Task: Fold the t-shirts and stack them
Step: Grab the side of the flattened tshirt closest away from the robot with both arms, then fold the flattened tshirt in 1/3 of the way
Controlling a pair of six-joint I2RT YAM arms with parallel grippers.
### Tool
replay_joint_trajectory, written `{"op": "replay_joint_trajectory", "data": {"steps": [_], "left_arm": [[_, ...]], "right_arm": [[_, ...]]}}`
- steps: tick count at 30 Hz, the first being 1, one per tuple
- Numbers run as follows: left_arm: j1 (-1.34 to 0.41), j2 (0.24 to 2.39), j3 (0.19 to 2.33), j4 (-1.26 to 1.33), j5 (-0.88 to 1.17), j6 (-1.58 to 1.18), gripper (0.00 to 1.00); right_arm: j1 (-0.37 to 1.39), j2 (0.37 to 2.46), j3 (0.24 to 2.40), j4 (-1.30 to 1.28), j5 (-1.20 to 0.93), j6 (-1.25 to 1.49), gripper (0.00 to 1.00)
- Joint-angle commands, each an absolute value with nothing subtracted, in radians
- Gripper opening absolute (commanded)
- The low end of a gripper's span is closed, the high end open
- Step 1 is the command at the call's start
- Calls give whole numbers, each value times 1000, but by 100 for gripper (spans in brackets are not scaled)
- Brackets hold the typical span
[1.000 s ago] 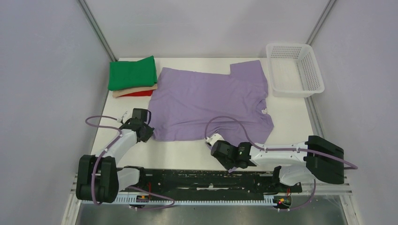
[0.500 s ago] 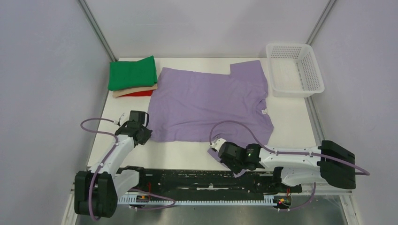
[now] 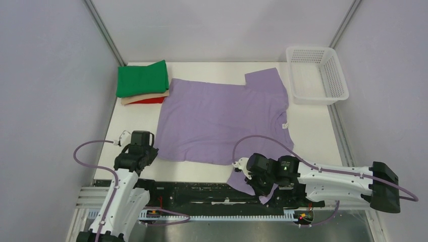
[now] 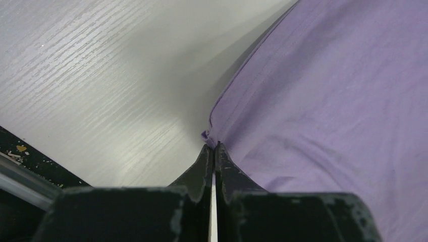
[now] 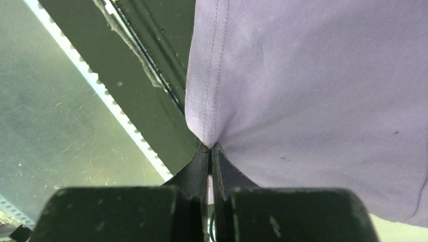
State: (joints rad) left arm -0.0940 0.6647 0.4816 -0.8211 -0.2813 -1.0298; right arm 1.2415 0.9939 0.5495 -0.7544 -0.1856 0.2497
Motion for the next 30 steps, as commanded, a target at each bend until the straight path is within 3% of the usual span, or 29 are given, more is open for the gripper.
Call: {"op": "replay_joint_trajectory", "data": {"steps": [1,5,14,22,30], "left_arm": [[-101,602,473,-893,-304,-1070,2],[-101,626,502,-881,-301,-1065,2],[-101,724,557,-705,-276,-1045,2],[-100,930,664,-604,-380,-1043,2],[-100,1113,797,-566,-450,-1029,2]], "right_arm": [[1247,921,582,-806,-239,237,0],[1248,897,627,-827,-154,223,0],[1172,911,758,-801,408,229,0],[1061,923,770,-628,714,212,0],[892,973,804,-453,691,48,0]]}}
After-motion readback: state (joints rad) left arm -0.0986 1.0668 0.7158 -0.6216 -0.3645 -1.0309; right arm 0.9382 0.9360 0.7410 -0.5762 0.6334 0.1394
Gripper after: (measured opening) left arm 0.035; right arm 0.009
